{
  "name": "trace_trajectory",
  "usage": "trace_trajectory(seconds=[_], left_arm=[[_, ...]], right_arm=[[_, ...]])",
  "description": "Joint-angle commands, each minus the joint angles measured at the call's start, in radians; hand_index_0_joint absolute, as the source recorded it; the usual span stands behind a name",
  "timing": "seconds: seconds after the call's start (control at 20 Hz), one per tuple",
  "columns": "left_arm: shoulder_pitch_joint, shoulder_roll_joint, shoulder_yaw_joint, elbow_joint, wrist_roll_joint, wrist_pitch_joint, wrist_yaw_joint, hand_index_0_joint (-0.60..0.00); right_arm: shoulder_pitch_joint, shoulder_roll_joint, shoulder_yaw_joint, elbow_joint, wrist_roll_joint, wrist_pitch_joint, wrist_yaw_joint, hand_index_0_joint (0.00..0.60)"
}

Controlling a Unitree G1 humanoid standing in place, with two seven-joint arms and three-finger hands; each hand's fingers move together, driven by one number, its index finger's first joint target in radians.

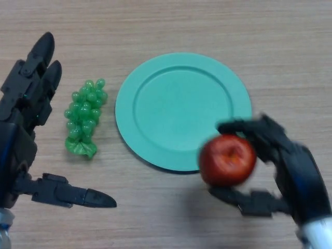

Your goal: Pick up the red apple and place it on the plate

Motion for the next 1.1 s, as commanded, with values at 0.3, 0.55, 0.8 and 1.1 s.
trace_trajectory(seconds=[0.3,0.55,0.8,1.1], left_arm=[[0.038,-0.007,-0.008,-0.078,0.023,-0.173,0.025,0.000],[0.083,-0.009,-0.007,-0.093,0.012,-0.195,0.033,0.000],[0.118,-0.009,0.016,-0.077,0.013,-0.262,0.035,0.000],[0.150,-0.009,-0.002,-0.124,0.060,-0.251,0.044,0.000]], right_arm=[[-0.408,-0.001,0.052,0.062,-0.046,0.133,-0.048,0.600],[-0.515,-0.001,0.090,0.347,-0.067,0.002,-0.104,0.600],[-0.560,-0.001,0.042,0.544,-0.032,-0.094,-0.164,0.600],[-0.523,-0.001,0.025,0.461,-0.072,0.023,-0.202,0.000]])
